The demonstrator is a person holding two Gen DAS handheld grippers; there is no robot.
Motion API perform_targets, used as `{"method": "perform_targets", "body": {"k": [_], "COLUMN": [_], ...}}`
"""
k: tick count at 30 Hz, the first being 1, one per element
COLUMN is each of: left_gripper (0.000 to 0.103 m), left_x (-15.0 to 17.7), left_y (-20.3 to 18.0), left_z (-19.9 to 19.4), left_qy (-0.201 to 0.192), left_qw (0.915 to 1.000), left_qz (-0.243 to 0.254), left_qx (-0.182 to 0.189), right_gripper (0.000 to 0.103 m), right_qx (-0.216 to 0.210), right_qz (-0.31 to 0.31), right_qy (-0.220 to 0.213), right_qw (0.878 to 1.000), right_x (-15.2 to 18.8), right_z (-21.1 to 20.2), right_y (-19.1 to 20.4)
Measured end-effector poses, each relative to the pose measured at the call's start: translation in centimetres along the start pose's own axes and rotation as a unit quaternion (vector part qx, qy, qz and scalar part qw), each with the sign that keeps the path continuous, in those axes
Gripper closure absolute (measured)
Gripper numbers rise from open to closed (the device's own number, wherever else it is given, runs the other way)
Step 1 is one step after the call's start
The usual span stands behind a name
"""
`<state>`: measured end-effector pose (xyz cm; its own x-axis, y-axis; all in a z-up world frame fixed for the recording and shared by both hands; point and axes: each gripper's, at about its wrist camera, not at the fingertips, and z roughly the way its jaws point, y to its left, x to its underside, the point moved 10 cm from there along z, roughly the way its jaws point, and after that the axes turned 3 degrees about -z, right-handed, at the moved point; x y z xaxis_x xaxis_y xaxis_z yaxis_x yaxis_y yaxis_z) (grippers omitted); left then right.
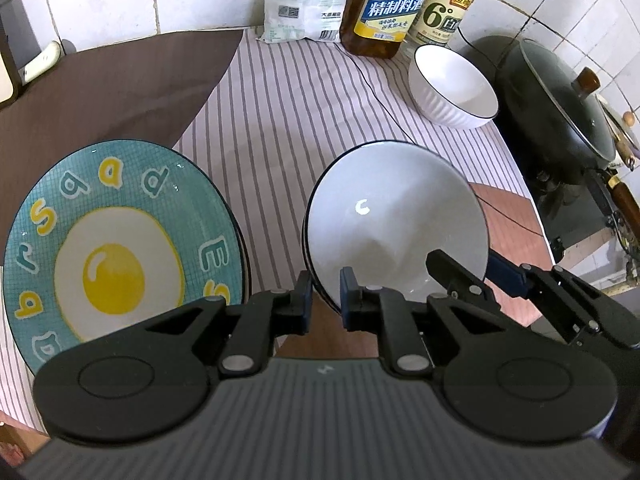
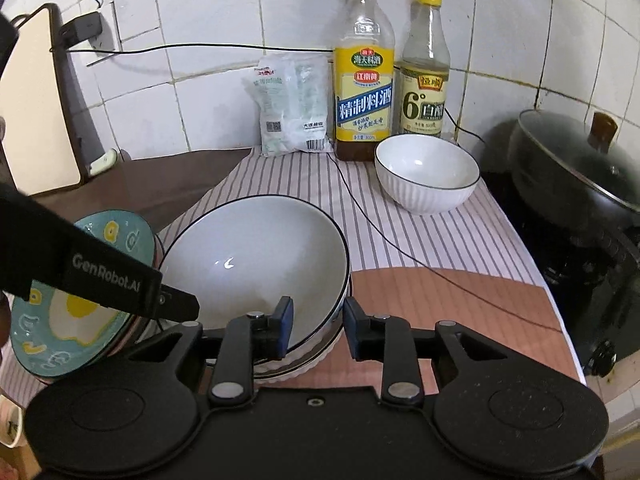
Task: Organize plates and bowls
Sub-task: 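Open both grippers and move them to the last white bowl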
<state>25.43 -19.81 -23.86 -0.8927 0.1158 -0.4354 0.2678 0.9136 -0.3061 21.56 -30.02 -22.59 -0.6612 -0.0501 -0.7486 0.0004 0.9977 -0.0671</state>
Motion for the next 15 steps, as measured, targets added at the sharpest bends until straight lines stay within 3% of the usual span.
{"method": "perform_targets", "body": {"k": [6,15], "left_gripper": [0.087,0.087], "left_x": [-0.3,-1.4], "left_y": [-0.4,-1.0], "left_z": [-0.4,-2.6], "left_qy": [-0.005,-0.017], "left_qw": [0.9999,0.9994], "left_qz": [0.003,0.023], "left_qx": [0.010,0.020], "right_gripper": [0.070,0.067], "right_qx": [-0.011,-0.040], "right_qz": [0.008,0.011], "right_qy": [-0.016,-0.082], "right_qw": [1.000,0.996], "right_x": [-0.1,-0.9], "right_z": [-0.3,-3.4], "right_y": [-0.7,-2.8]}}
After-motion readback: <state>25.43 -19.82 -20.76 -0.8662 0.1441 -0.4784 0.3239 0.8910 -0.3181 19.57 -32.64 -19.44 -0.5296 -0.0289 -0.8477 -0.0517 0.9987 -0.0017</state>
